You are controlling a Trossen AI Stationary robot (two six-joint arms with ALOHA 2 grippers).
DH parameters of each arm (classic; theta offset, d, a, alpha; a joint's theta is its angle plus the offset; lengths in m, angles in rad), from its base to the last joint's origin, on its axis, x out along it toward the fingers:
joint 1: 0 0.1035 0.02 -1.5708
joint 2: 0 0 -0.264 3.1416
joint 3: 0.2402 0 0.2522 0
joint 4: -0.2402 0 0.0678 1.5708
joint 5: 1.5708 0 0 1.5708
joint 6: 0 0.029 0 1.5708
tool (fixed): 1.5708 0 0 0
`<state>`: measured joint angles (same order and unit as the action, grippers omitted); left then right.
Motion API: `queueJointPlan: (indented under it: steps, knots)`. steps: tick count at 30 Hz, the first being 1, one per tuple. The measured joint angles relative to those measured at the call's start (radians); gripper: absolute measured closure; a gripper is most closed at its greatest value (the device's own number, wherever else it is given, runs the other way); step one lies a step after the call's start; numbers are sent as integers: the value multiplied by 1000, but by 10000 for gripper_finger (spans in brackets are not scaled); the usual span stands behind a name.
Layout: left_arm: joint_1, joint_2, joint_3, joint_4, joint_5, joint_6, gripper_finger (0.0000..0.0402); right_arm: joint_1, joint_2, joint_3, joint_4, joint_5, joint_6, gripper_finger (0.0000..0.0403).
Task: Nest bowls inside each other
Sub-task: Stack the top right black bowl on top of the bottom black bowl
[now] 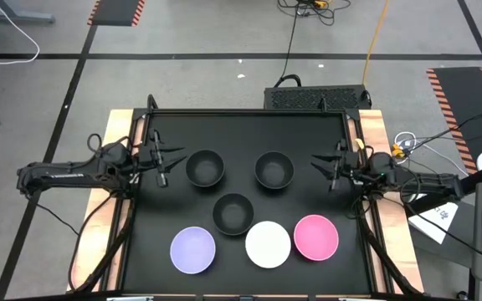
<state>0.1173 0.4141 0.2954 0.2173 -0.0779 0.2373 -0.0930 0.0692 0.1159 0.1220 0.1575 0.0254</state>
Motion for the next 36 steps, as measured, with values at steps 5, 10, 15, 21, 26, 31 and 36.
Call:
queueJointPlan:
  steps: [5, 10, 15, 21, 26, 31, 36]
  knots:
    - [0, 0, 6, -14, -1, 4, 266, -42, 16, 13, -33, 3, 16, 277]
    - [0, 0, 6, -40, -1, -4, 266, -73, 54, 13, -25, 2, 42, 277]
    - [0, 0, 6, -52, -1, -7, 266, -100, 116, 37, -47, -4, 94, 277]
    - [0, 0, 6, -52, -1, -14, 266, -122, 304, 223, -217, -5, 147, 263]
    - [0, 0, 6, -53, -1, -15, 266, -161, 512, 384, -377, -5, 202, 240]
    - [0, 0, 6, -61, -1, -14, 266, -203, 689, 476, -457, -5, 215, 222]
    - [0, 0, 6, -68, -1, -14, 266, -225, 759, 484, -434, -33, 191, 216]
